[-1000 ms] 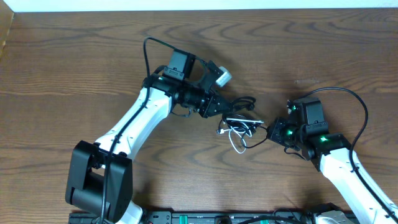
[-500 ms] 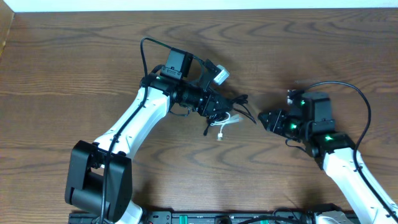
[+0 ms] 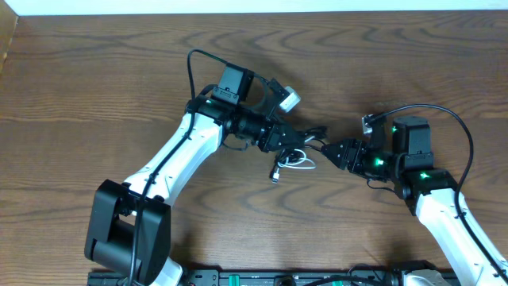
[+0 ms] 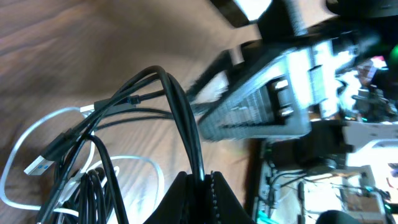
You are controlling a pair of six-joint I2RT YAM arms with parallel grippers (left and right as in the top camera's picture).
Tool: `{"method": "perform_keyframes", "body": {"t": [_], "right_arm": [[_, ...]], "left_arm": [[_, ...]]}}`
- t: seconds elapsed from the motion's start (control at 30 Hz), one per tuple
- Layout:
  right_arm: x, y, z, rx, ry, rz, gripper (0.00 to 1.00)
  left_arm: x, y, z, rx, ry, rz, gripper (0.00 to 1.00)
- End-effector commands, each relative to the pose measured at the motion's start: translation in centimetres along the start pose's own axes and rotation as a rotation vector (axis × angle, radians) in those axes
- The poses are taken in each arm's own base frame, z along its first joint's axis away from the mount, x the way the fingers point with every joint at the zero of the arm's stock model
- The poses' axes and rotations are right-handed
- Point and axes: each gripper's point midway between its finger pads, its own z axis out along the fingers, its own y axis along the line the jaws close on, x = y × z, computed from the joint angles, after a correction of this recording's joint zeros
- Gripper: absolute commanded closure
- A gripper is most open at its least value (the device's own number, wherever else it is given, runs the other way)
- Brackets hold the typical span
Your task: Untangle cables
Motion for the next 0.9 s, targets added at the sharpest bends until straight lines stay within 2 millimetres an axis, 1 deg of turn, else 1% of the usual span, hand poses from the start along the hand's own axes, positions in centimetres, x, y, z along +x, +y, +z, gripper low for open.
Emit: {"method": "perform_keyframes", "body": {"t": [0.0, 0.03, 0.1, 0.17, 0.23, 0.3, 0.33, 0.4, 0.47, 0.57, 0.67, 0.73, 0.87], "right_arm": [[-0.2, -1.0, 0.2, 0.053, -0.018, -0.007, 0.39], [-0.2, -1.0, 0.2, 0.054, -0.02, -0.008, 0.4], [-0.2, -1.0, 0.2, 0.051, -0.018, -0.004, 0.41], [-0.1, -0.9, 0.2, 0.047, -0.017, 0.052, 0.41], [0.0, -0.4, 0.2, 0.019, -0.007, 0.123, 0.43], [0.0, 1.1, 0.2, -0.058, 0.017, 0.186, 0.44], [0.0, 2.3, 0.1, -0.117, 0.034, 0.204, 0.44], [-0.2, 3.7, -0.1, -0.181, 0.05, 0.214, 0.43], [-0.4, 4.4, -0.2, -0.214, 0.054, 0.239, 0.43], [-0.7, 4.7, -0.3, -0.227, 0.056, 0.306, 0.5], [-0.9, 4.6, -0.3, -0.217, 0.051, 0.37, 0.59], [-0.9, 4.5, -0.3, -0.214, 0.053, 0.419, 0.62], [-1.0, 4.4, -0.2, -0.209, 0.052, 0.472, 0.64]], "left_arm": [[-1.7, -3.8, -0.9, 0.167, -0.055, 0.074, 0.93], [-1.9, -4.7, -1.1, 0.217, -0.067, 0.086, 0.93], [-2.0, -5.3, -1.2, 0.258, -0.074, 0.094, 0.92], [-2.0, -5.3, -1.2, 0.258, -0.074, 0.094, 0.93], [-2.0, -5.3, -1.2, 0.257, -0.075, 0.104, 0.93], [-2.0, -5.3, -1.2, 0.256, -0.078, 0.129, 0.92], [-2.0, -5.3, -1.2, 0.256, -0.08, 0.146, 0.93], [-2.0, -5.4, -1.2, 0.255, -0.082, 0.162, 0.93], [-2.0, -5.4, -1.2, 0.256, -0.082, 0.166, 0.93], [-1.9, -5.5, -1.1, 0.259, -0.079, 0.17, 0.93], [-1.8, -5.9, -0.7, 0.267, -0.071, 0.184, 0.93], [-1.6, -6.3, -0.3, 0.277, -0.064, 0.205, 0.93], [-1.4, -6.9, 0.3, 0.291, -0.051, 0.225, 0.92]]}}
